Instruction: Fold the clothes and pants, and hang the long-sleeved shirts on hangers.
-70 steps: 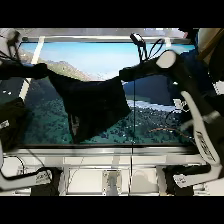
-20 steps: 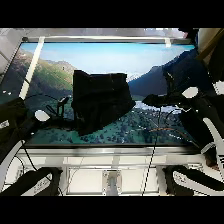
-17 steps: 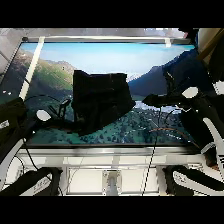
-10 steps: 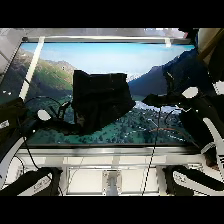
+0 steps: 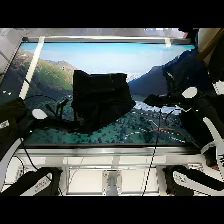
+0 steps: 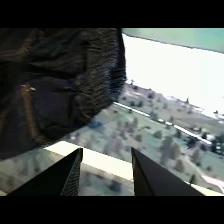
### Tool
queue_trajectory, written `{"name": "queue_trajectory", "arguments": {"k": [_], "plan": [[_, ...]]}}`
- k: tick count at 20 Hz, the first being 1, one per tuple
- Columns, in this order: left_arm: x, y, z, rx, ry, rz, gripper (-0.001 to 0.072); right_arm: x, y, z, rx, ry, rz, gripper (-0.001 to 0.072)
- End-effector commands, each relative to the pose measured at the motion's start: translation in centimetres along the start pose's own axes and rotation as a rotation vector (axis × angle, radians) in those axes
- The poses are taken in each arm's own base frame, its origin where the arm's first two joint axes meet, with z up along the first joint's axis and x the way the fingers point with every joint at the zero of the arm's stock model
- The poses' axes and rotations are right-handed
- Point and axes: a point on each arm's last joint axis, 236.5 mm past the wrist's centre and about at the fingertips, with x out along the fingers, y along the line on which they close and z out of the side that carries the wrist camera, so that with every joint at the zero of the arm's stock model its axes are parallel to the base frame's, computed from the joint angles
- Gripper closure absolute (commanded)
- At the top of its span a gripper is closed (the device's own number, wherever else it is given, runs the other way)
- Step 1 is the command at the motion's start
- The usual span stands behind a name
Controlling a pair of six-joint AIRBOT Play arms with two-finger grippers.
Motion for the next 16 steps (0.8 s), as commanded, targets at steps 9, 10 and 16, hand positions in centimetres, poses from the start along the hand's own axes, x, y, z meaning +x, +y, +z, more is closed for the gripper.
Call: {"name": "queue_trajectory", "arguments": {"k": [9, 10, 16], "plan": [[-3.9, 1.5, 1.1, -0.033, -0.106, 0.027, 0.0689, 9.9, 2.3, -2.2, 0.311, 0.124, 0.274, 0.0228], [-3.9, 1.6, 1.0, -0.031, -0.104, 0.032, 0.0689, 10.3, 2.6, -2.1, 0.31, 0.117, 0.278, 0.0228], [-3.9, 1.8, 1.2, -0.032, -0.11, 0.035, 0.0689, 11.9, 2.9, -1.4, 0.28, 0.056, 0.217, 0.0242]]}}
